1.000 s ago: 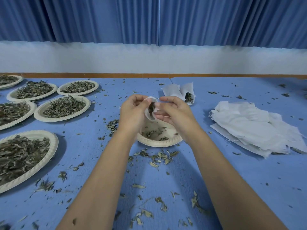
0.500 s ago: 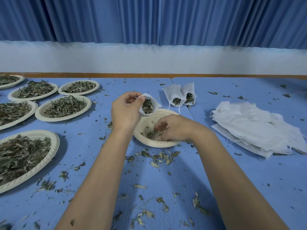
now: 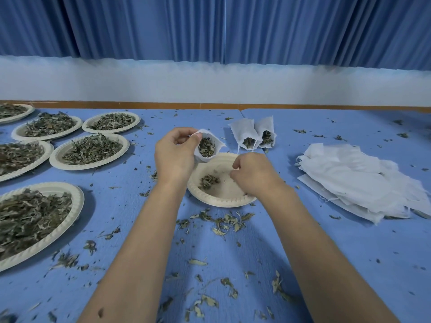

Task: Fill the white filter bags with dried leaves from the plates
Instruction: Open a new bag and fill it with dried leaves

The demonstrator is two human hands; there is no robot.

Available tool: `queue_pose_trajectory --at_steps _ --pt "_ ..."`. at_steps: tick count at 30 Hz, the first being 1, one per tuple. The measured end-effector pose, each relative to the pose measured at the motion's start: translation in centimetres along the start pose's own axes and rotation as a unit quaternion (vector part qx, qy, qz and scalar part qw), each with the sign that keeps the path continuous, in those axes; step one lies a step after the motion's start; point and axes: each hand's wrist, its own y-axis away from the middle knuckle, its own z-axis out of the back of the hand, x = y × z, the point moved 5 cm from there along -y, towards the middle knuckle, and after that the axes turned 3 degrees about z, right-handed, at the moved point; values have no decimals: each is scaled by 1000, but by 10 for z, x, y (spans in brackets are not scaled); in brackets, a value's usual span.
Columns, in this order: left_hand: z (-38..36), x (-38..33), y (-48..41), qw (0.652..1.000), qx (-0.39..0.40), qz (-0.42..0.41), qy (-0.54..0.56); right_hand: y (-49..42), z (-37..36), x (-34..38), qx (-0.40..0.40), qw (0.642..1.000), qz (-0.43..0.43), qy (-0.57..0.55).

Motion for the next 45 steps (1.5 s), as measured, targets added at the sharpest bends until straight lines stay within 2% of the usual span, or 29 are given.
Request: queue_pose_trajectory --at_steps 3,7,10,12,14,16,19,24,26,31,35,37,38,41,45 --pt "-1 1 1 1000 1 2 -5 4 -10 3 54 996 -26 67" --pt "0 2 0 1000 -7 7 -3 4 -15 10 101 993 -46 42" --pt "0 2 0 1000 -8 10 0 3 -14 17 107 992 -32 -63" --pt "-1 2 1 1000 -7 11 3 2 -13 16 86 979 -33 -183" --pt "-1 2 2 1000 -6 12 5 -1 -9 12 56 965 -37 -255" --pt "-3 3 3 1000 0 16 7 -3 -2 4 9 975 -29 -219" --pt "-9 4 5 1000 15 22 7 -3 7 -5 -32 998 -1 -61" --pt "-12 6 8 999 19 27 8 2 5 -6 59 991 7 123" --pt "-11 7 7 999 15 31 12 2 -2 -5 84 984 26 154" --pt "-9 7 7 999 10 39 24 -1 -12 -3 62 993 64 80" --pt "-8 6 7 998 9 44 32 -3 -11 6 74 990 85 -84" --pt "-8 6 8 998 7 44 34 -2 -3 6 45 978 66 -194" --pt "-8 6 8 998 6 45 36 -3 2 3 18 975 58 -215" --pt "-9 6 8 998 14 48 33 -5 1 -2 -2 991 54 -119" --pt "-10 5 9 998 19 52 34 -4 -27 7 71 995 66 2"
